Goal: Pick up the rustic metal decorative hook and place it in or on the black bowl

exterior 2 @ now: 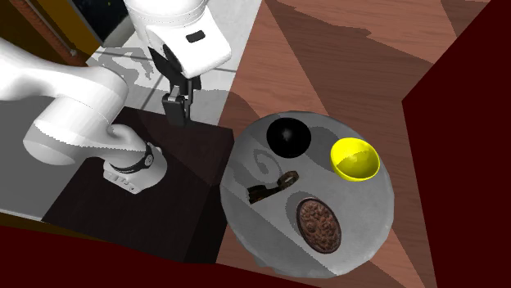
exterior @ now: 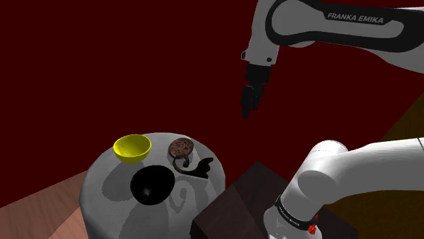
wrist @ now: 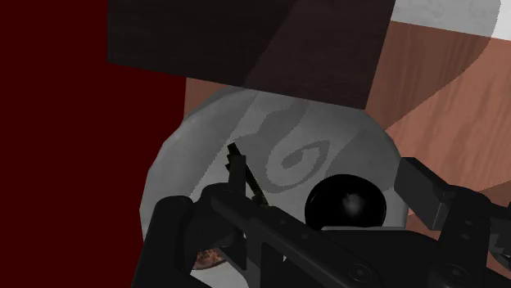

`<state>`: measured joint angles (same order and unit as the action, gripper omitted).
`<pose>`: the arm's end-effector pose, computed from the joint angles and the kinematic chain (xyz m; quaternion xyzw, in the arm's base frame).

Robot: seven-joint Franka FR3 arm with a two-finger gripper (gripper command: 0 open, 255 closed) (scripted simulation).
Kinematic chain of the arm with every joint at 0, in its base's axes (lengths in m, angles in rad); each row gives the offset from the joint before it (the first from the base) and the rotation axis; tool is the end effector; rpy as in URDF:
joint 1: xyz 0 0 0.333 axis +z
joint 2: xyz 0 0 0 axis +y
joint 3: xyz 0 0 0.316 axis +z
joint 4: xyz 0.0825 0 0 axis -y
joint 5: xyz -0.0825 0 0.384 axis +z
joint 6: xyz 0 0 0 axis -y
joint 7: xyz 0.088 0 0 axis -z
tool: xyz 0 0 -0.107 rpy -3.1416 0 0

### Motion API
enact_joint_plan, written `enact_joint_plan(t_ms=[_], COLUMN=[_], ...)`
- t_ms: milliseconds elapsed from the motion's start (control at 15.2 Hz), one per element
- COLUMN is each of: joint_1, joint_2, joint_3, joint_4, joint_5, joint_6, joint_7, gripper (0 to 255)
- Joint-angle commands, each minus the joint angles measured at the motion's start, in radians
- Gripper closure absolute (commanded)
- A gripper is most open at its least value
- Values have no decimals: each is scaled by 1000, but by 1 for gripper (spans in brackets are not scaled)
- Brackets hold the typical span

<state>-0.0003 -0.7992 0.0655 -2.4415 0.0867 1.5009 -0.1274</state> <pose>0.2910 0.0331 0.5484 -0.9937 -0.0843 0.0702 0.0228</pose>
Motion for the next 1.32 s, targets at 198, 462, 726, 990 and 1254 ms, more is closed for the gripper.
enact_joint_plan(t_ms=[198, 462, 726, 990, 1254], joint_1=[8, 15, 14, -2, -37], joint_2=[33, 104, 208, 344, 504], joint_3=[35, 83, 132, 185, 240], joint_4=[-69, -142, -189, -209, -198], joint_5=[-4, -14, -35, -81, -170], joint_6=[127, 304, 487, 670, 842], joint_7=[9, 26, 54, 98, 174], gripper=[0, 0, 0, 0, 0])
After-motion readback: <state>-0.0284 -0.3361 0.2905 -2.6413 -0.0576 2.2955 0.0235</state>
